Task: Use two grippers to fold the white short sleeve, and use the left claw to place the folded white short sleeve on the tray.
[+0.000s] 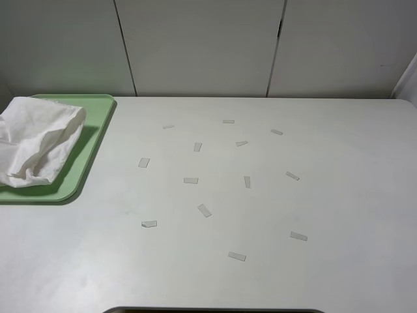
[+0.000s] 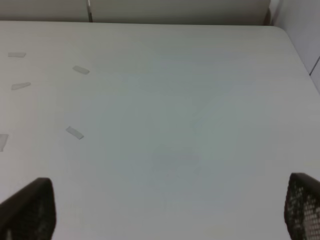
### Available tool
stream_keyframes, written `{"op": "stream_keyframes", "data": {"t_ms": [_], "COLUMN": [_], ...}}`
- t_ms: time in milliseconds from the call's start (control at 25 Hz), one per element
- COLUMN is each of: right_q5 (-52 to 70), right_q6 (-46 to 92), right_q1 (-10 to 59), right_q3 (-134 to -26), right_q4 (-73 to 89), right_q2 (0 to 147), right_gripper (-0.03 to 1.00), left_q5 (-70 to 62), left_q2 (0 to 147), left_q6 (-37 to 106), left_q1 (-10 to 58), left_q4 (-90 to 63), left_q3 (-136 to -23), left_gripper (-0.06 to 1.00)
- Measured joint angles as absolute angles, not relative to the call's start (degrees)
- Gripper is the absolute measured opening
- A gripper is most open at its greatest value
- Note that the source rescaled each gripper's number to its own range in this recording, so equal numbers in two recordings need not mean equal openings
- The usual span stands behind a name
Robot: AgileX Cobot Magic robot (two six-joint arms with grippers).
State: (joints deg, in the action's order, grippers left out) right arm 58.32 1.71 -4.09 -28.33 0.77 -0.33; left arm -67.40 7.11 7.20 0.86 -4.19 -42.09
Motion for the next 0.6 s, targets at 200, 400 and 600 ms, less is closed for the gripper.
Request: {"op": "stream_keyframes", "data": {"t_ms": [200, 400, 600], "right_q5": [58.3, 58.3, 58.3], "right_q6": [1.7, 1.7, 1.7], "right_q1": [-4.1, -4.1, -4.1], "right_q3": [-28.3, -28.3, -28.3], "right_q4": [0.8, 0.8, 0.8], "right_q2": [-0.3, -0.3, -0.3], "right_gripper": [1.00, 1.00, 1.00], "left_q5": [-61.6, -60.2, -60.6], "left_q2": [3.3, -0.1, -0.3], "left_q6": [5.1, 4.9, 4.9], "left_q1": [3.0, 3.1, 3.1], "left_q4": [-4.5, -3.8, -3.3], "left_q3": [-31.1, -28.2, -27.6], "left_gripper": [1.00, 1.00, 1.00]}}
